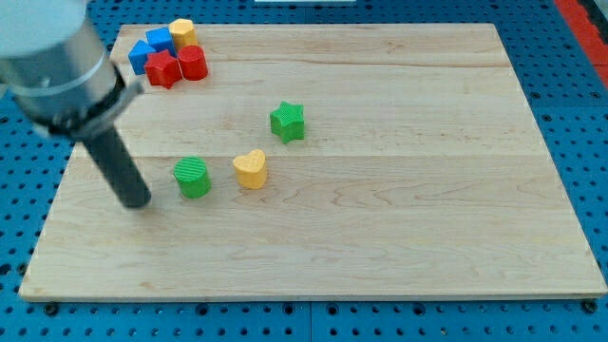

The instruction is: Move the green circle and yellow heart diagonally bottom right to the green star

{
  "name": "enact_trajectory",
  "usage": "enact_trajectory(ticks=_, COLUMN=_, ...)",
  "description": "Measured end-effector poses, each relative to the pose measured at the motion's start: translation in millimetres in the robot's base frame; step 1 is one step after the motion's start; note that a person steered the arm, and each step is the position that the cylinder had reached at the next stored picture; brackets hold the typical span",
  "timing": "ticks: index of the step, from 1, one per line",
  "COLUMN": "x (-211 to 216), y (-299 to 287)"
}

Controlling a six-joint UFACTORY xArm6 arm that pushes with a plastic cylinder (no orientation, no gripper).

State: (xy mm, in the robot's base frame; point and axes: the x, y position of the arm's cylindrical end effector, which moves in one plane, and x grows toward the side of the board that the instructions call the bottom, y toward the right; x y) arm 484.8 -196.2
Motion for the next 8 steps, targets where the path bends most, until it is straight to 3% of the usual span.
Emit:
enact_trajectory(ticks=2, x=-1.4, y=15.0)
enact_trajectory(ticks=3, x=-2.8, y=82.0)
enact_trajectory(ticks=5, x=-58.0, y=211.3)
enact_trajectory(ticks=7, x=-43.0, y=202.1)
enact_trajectory(ticks=8, x=5.5, y=152.0)
